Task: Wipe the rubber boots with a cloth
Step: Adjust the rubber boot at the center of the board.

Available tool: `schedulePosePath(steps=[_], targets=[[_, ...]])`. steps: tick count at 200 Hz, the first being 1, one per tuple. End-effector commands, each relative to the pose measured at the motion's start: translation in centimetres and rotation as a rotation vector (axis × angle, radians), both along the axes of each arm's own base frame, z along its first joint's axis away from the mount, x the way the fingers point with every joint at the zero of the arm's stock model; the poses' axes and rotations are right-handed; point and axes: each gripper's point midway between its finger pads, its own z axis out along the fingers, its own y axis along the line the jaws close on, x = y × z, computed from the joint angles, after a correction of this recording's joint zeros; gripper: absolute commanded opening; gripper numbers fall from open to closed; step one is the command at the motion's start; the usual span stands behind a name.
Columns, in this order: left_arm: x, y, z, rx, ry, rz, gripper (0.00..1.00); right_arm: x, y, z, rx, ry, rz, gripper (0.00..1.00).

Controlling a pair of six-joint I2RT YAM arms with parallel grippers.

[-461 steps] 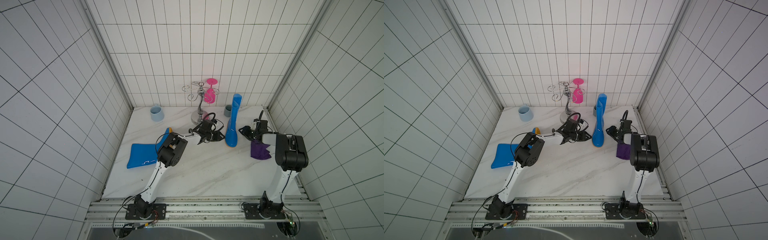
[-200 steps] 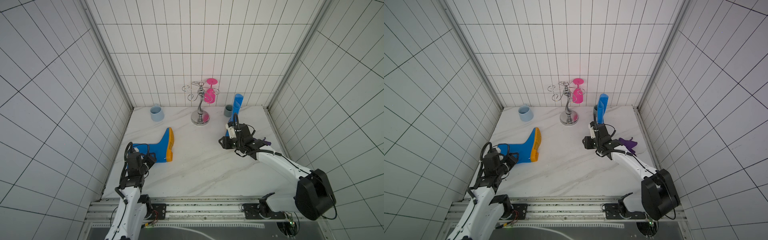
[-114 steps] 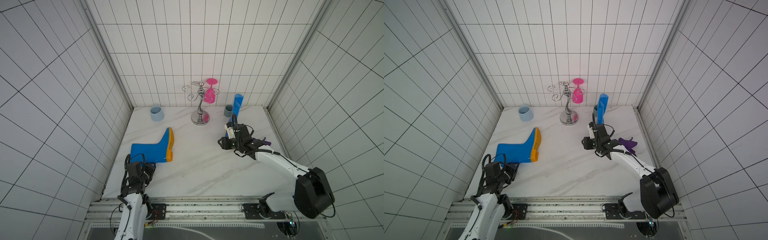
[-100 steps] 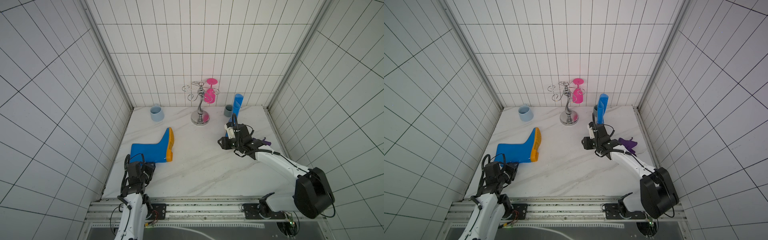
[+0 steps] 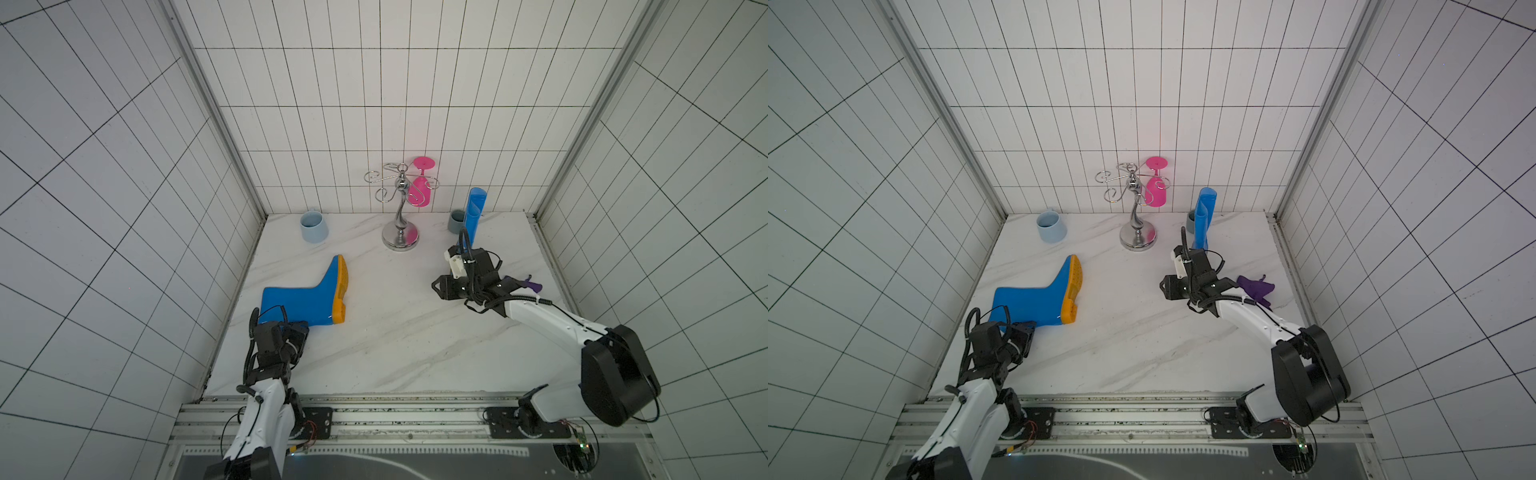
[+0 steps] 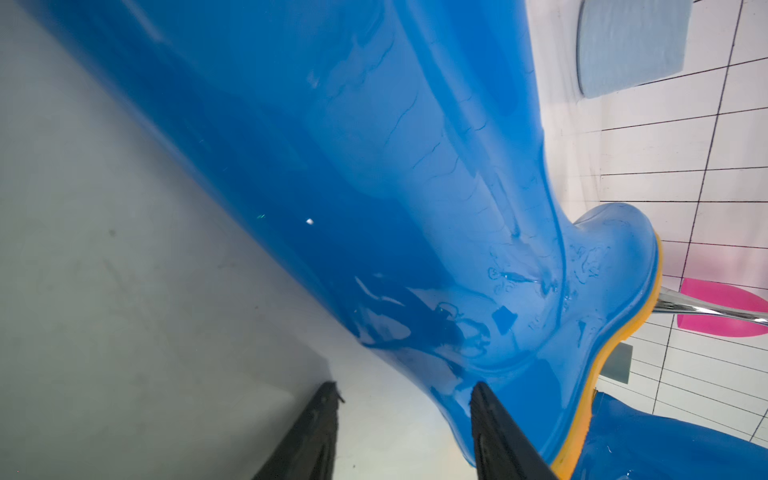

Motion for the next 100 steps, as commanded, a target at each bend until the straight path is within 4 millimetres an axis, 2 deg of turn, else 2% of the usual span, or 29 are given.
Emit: schedulePosePath(steps=[1, 17, 34, 57, 65, 83, 100], targets=[[0.7, 1.0, -0.1, 0.023, -0.035, 0.044, 0.52, 0.0, 0.5, -0.4, -0.003, -0.005, 0.032, 0.47], [1.1, 1.2, 0.0, 0.033, -0.038, 0.045, 0.51, 0.2, 0.5, -0.4, -0.005, -0.008, 0.031, 0.47], [1.6, 1.5, 0.4, 0.048, -0.050, 0.048, 0.45, 0.2, 0.5, -0.3, -0.007, -0.010, 0.029, 0.47], [2.4, 2.7, 1.6, 0.091, -0.087, 0.091, 0.40, 0.3, 0.5, -0.2, -0.008, -0.015, 0.028, 0.47], [2.8, 2.8, 2.3, 0.100, -0.110, 0.093, 0.34, 0.3, 0.5, -0.1, -0.008, -0.016, 0.030, 0.47], [3.4, 3.0, 3.6, 0.121, -0.149, 0.083, 0.10, 0.2, 0.3, 0.0, -0.014, -0.021, 0.025, 0.47], [3.7, 2.9, 4.9, 0.149, -0.188, 0.063, 0.01, 0.2, -0.1, 0.3, -0.018, -0.029, 0.016, 0.47]])
